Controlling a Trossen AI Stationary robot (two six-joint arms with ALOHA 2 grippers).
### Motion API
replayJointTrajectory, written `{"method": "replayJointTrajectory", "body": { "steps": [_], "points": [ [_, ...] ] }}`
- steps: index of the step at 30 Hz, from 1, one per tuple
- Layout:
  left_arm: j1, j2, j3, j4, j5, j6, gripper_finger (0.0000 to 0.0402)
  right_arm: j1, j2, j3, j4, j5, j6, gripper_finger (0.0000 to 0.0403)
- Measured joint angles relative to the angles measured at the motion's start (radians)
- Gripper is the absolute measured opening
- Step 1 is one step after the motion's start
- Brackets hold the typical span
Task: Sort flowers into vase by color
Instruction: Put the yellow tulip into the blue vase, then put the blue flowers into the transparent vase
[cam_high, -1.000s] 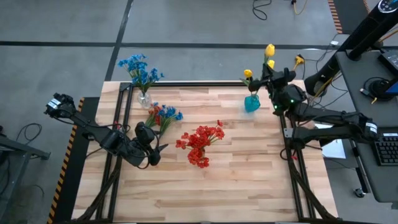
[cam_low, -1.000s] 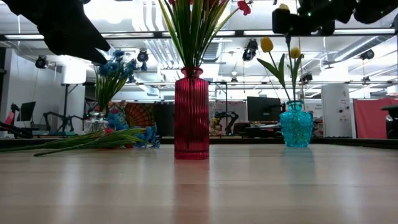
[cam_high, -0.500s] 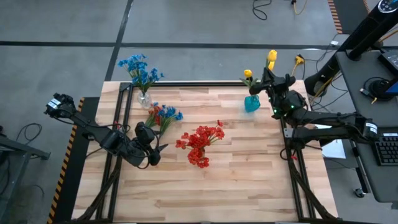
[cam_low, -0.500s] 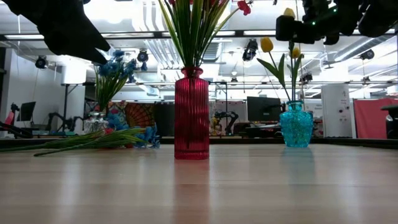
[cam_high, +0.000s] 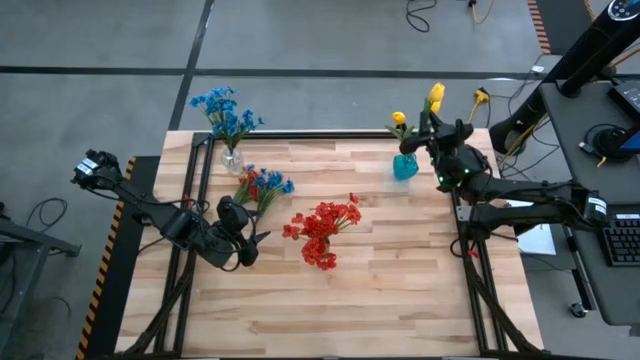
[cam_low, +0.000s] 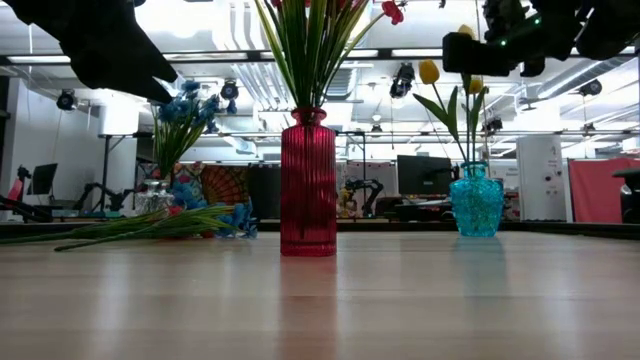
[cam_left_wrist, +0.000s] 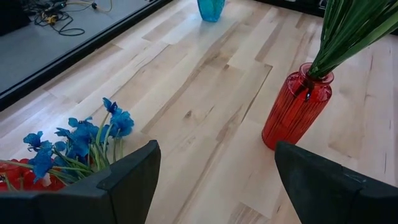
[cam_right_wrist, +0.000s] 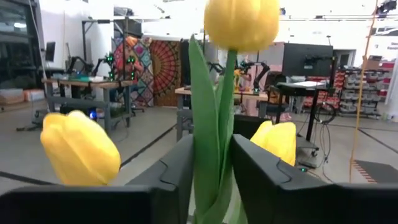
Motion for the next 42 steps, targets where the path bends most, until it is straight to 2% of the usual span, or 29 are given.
{"method": "replayJointTrajectory", "body": {
  "steps": [5,15,21,27,31,35,42],
  "points": [
    [0.0,0.0,0.0,0.0,0.0,-0.01,0.0297,0.016,-0.001,0.001,-0.071,0.015,0.026,0.0134],
    [0.0,0.0,0.0,0.0,0.001,-0.02,0.0297,0.116,-0.002,0.043,-0.211,0.182,0.026,0.02],
    [0.0,0.0,0.0,0.0,0.017,-0.074,0.0297,0.21,-0.002,0.097,-0.342,0.266,0.06,0.0226],
    [0.0,0.001,0.0,-0.001,0.115,-0.16,0.0297,0.291,-0.002,0.148,-0.451,0.282,0.106,0.0239],
    [0.0,0.002,0.0,-0.02,0.161,-0.239,0.0297,0.336,-0.002,0.17,-0.485,0.359,0.105,0.0239],
    [0.001,0.002,0.0,-0.097,0.168,-0.343,0.0297,0.377,-0.002,0.187,-0.511,0.447,0.105,0.0236],
    [0.006,0.041,0.0,-0.187,0.186,-0.497,0.0297,0.451,-0.002,0.214,-0.514,0.455,0.117,0.0238]
  ]
}}
